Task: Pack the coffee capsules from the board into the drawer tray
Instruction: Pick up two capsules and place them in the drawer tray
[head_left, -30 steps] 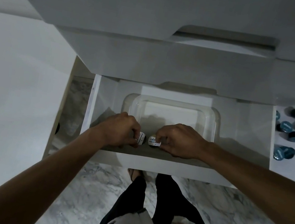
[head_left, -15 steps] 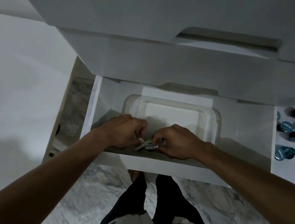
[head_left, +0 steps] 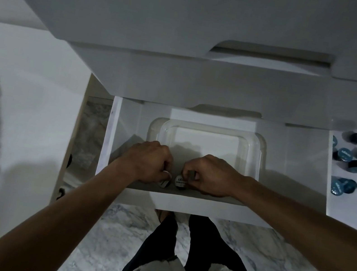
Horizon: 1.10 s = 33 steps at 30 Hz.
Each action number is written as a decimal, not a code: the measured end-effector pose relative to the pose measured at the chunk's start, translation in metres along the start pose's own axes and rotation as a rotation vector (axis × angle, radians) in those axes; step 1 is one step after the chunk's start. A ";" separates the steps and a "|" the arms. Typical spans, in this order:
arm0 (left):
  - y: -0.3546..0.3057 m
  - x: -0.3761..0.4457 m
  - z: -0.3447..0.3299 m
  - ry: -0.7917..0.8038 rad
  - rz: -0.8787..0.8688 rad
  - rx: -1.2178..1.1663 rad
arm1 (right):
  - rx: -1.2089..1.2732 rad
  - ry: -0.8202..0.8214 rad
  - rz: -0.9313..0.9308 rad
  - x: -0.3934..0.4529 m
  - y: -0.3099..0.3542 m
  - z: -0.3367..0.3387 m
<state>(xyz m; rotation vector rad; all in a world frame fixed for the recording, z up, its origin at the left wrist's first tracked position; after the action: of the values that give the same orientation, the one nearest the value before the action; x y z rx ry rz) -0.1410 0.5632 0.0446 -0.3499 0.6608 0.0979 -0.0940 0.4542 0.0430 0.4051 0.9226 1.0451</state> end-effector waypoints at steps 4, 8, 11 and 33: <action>0.000 -0.003 0.000 0.000 0.003 -0.013 | 0.001 0.009 -0.009 -0.002 0.001 0.000; -0.003 -0.005 -0.001 -0.012 0.004 -0.019 | 0.024 -0.017 -0.005 -0.002 0.005 0.002; -0.003 -0.007 -0.002 -0.015 0.003 -0.014 | 0.009 -0.047 -0.026 -0.003 0.003 0.005; -0.040 -0.054 0.096 -0.500 0.005 -0.405 | 0.645 -0.690 -0.150 -0.085 0.013 0.075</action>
<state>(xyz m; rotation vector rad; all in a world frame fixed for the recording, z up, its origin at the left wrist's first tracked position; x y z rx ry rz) -0.1196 0.5601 0.1598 -0.6861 0.1403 0.3157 -0.0566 0.3956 0.1332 1.1337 0.6217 0.3844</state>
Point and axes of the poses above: each hand's wrist, its own x-axis towards the middle knuckle, its own z-axis out of the back of the hand, y = z × x, the point moved 9 cm from there along x, towards the middle knuckle, and after that the axes turned 4 degrees about x, right-handed, at the moved point
